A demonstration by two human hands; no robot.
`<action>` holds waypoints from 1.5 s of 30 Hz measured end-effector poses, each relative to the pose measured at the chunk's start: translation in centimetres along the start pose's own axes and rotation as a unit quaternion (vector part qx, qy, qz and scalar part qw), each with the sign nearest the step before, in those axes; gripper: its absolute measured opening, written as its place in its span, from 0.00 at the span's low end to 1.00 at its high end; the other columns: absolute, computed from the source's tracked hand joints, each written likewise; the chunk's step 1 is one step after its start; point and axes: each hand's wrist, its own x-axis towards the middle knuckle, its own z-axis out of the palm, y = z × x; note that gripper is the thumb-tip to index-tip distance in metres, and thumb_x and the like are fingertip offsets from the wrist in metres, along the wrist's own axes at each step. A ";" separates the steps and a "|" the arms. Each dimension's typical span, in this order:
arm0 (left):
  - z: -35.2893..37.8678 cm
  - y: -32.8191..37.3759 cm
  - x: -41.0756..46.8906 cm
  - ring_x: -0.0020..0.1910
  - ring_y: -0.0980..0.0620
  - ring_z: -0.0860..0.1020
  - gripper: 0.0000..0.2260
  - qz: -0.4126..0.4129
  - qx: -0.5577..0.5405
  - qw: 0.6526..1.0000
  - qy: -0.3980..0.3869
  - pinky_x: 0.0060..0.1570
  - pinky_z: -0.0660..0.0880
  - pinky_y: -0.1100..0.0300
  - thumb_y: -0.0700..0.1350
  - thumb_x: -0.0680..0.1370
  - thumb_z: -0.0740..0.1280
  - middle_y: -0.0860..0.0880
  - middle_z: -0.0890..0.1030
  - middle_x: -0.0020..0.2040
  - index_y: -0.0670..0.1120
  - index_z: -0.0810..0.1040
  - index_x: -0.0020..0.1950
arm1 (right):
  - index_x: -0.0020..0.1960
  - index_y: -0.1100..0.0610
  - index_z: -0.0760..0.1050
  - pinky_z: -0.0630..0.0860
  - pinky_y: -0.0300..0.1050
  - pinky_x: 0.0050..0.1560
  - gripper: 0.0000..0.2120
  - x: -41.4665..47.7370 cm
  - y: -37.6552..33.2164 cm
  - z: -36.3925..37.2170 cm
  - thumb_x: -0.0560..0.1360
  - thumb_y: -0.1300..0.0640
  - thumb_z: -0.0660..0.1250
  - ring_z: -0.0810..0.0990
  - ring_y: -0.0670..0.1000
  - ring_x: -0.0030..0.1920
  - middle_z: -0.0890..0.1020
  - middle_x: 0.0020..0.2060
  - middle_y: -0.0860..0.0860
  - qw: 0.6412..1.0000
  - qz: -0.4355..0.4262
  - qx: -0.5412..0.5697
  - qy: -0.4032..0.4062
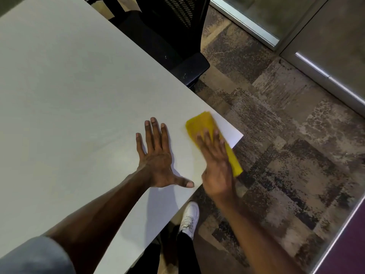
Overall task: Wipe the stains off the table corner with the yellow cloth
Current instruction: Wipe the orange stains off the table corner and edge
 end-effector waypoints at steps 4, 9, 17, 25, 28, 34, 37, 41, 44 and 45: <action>0.6 -0.3 0.3 0.80 0.34 0.20 0.84 0.003 0.011 1.000 0.019 0.78 0.31 0.24 0.93 0.48 0.55 0.37 0.18 0.80 0.40 0.22 0.82 | 0.83 0.57 0.61 0.56 0.65 0.84 0.40 -5.5 -1.9 1.6 0.71 0.72 0.49 0.51 0.59 0.86 0.60 0.84 0.54 0.999 -0.043 0.020 -0.021; 0.8 -0.4 0.5 0.81 0.34 0.20 0.84 -0.004 0.012 1.000 0.020 0.79 0.33 0.23 0.93 0.47 0.55 0.37 0.19 0.81 0.41 0.22 0.82 | 0.83 0.55 0.60 0.49 0.59 0.86 0.44 0.9 -0.6 0.3 0.69 0.77 0.59 0.47 0.59 0.86 0.57 0.84 0.54 0.997 -0.046 -0.018 -0.052; 0.8 -0.4 0.6 0.80 0.34 0.19 0.84 -0.010 0.017 1.000 0.016 0.78 0.32 0.24 0.92 0.49 0.58 0.37 0.18 0.80 0.41 0.21 0.82 | 0.85 0.55 0.55 0.48 0.59 0.85 0.44 13.2 -0.2 0.3 0.72 0.75 0.58 0.46 0.61 0.86 0.54 0.85 0.55 0.997 -0.024 -0.073 -0.031; 0.7 -0.3 0.3 0.79 0.33 0.19 0.83 -0.002 0.012 1.000 0.015 0.78 0.31 0.25 0.92 0.50 0.57 0.37 0.18 0.80 0.41 0.20 0.81 | 0.84 0.56 0.57 0.51 0.64 0.85 0.43 -2.3 -1.8 2.2 0.69 0.71 0.57 0.47 0.58 0.86 0.55 0.85 0.53 0.997 -0.062 0.007 -0.034; 0.5 -0.4 0.2 0.80 0.34 0.19 0.84 0.002 0.003 1.000 0.012 0.78 0.30 0.24 0.93 0.49 0.57 0.37 0.18 0.80 0.41 0.22 0.82 | 0.84 0.54 0.59 0.52 0.65 0.84 0.43 -2.5 -0.3 0.8 0.71 0.75 0.59 0.48 0.57 0.86 0.57 0.85 0.50 0.997 -0.067 0.015 -0.034; 0.1 0.0 0.2 0.80 0.35 0.19 0.85 -0.017 0.018 1.000 0.000 0.78 0.30 0.25 0.93 0.48 0.58 0.38 0.17 0.80 0.41 0.20 0.81 | 0.84 0.54 0.57 0.45 0.57 0.86 0.44 5.8 2.8 -1.9 0.72 0.80 0.57 0.46 0.57 0.86 0.55 0.85 0.52 0.997 0.071 -0.027 0.027; 0.0 0.1 0.1 0.79 0.35 0.18 0.85 -0.012 0.012 1.000 -0.005 0.78 0.28 0.26 0.93 0.48 0.59 0.38 0.16 0.79 0.40 0.20 0.80 | 0.84 0.55 0.56 0.45 0.57 0.86 0.45 5.1 1.9 -1.2 0.70 0.80 0.57 0.45 0.59 0.86 0.54 0.85 0.54 0.997 0.065 -0.033 0.027; -0.1 0.1 -0.1 0.79 0.36 0.18 0.86 -0.007 -0.001 1.000 -0.007 0.77 0.28 0.26 0.93 0.47 0.58 0.38 0.17 0.79 0.41 0.20 0.80 | 0.84 0.54 0.56 0.48 0.61 0.86 0.46 -2.1 -1.0 1.1 0.67 0.73 0.55 0.45 0.58 0.86 0.54 0.85 0.52 1.000 -0.001 -0.001 0.002; -0.2 0.2 0.0 0.79 0.35 0.17 0.85 -0.009 0.002 1.000 -0.008 0.78 0.28 0.26 0.93 0.48 0.58 0.38 0.16 0.79 0.41 0.19 0.80 | 0.85 0.52 0.56 0.54 0.66 0.84 0.51 -6.3 -2.0 2.3 0.64 0.78 0.56 0.46 0.57 0.86 0.54 0.86 0.49 1.000 0.001 0.012 -0.005; -0.2 0.2 0.0 0.79 0.36 0.17 0.85 -0.010 0.002 1.000 -0.009 0.77 0.27 0.27 0.93 0.48 0.59 0.39 0.16 0.78 0.42 0.18 0.80 | 0.85 0.52 0.56 0.55 0.66 0.84 0.51 -6.7 -2.0 2.3 0.64 0.78 0.55 0.46 0.56 0.86 0.55 0.86 0.49 1.000 0.002 0.014 -0.005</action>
